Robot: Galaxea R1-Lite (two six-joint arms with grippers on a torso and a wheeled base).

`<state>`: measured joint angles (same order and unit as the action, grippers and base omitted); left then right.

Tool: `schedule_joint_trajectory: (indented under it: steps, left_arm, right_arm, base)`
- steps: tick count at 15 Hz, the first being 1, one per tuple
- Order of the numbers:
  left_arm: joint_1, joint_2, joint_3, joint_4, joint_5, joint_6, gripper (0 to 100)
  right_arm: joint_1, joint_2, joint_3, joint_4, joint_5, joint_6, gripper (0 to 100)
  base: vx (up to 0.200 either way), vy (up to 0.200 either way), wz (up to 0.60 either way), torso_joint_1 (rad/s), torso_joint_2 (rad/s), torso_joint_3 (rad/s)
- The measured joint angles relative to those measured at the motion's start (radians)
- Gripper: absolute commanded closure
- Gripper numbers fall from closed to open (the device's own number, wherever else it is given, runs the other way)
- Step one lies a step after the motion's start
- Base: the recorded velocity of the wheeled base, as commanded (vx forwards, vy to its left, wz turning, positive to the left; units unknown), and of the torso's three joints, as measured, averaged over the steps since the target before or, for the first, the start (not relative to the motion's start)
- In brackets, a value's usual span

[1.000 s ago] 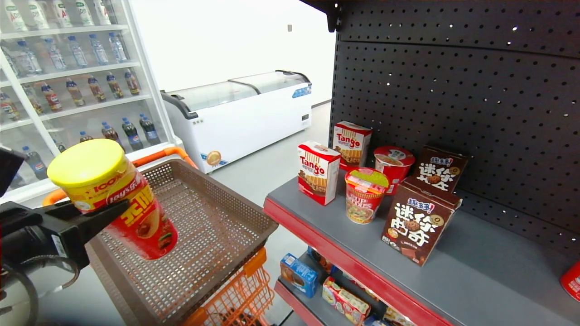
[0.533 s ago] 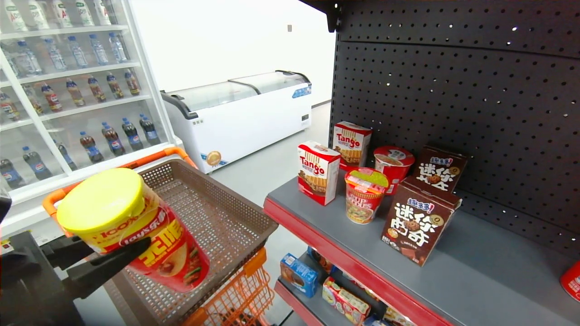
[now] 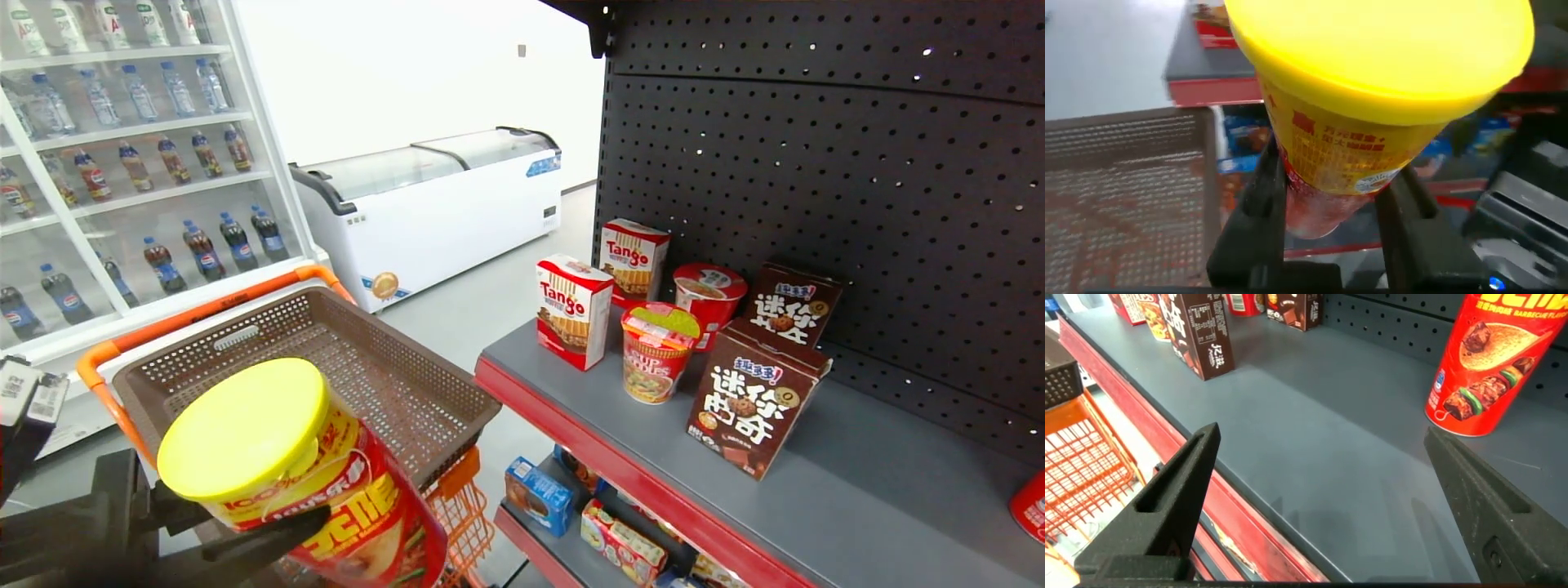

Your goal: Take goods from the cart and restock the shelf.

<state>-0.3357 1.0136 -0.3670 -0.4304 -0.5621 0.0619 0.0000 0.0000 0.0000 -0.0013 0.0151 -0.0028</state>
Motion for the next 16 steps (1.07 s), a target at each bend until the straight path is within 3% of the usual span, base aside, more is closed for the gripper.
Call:
schedule_joint_trajectory:
  steps: [4, 16]
  left_arm:
    - [-0.068, 0.015, 0.004, 0.009, -0.014, -0.002, 100]
    - [-0.123, 0.09, -0.038, 0.004, -0.021, -0.002, 100]
  right_arm:
    - [0.0, 0.0, 0.0, 0.0, 0.0, 0.0, 0]
    - [0.0, 0.0, 0.0, 0.0, 0.001, 0.0, 0]
  base:
    - [0.0, 0.0, -0.6, -0.004, 0.0, 0.005]
    - [0.0, 0.0, -0.6, 0.003, 0.0, 0.001]
